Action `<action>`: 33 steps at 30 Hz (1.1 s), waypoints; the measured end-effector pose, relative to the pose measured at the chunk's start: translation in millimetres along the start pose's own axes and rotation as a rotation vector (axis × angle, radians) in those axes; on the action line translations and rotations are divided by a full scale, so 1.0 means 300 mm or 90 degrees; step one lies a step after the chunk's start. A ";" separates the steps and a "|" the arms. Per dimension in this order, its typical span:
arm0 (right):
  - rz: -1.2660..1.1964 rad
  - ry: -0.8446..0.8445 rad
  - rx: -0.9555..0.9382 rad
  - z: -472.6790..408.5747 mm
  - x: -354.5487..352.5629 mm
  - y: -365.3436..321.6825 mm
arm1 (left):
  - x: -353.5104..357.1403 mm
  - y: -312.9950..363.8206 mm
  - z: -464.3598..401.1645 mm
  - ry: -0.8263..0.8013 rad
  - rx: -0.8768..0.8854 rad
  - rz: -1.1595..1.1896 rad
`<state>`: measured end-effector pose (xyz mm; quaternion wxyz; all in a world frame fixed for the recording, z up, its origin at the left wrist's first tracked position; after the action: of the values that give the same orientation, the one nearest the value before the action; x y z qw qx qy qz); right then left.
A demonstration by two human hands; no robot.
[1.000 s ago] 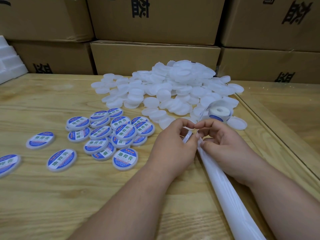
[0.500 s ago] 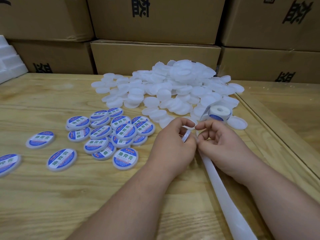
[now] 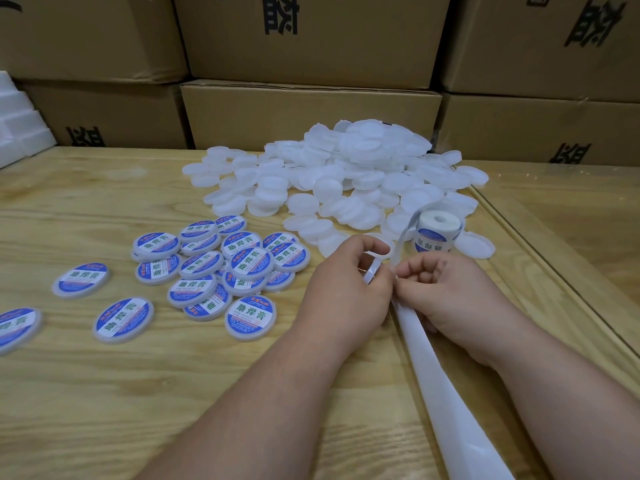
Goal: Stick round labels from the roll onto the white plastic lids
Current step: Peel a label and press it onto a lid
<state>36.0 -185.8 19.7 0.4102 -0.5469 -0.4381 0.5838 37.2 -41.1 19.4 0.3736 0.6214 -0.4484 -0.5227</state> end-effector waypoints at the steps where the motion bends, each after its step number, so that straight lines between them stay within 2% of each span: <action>1: 0.006 -0.005 -0.004 0.003 0.002 -0.004 | 0.000 0.000 0.000 0.000 0.000 -0.006; 17: -0.034 0.013 -0.021 -0.001 -0.013 -0.003 | -0.002 -0.008 -0.002 0.005 -0.004 -0.013; 24: -0.079 0.048 -0.002 0.016 -0.015 -0.027 | -0.038 -0.018 -0.005 0.098 -0.041 0.096; 33: -0.064 0.092 0.001 0.004 -0.040 -0.001 | -0.084 -0.016 0.002 0.207 -0.051 0.205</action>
<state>35.5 -197.1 23.3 0.4699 -0.5648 -0.4334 0.5219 36.2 -15.7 22.7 0.5437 0.6024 -0.4548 -0.3668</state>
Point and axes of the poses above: each hand's wrist, its own z-axis away from the middle knuckle, its own x-axis out of the palm, y = z × x, the point moved 6 cm from there along -z, towards the middle knuckle
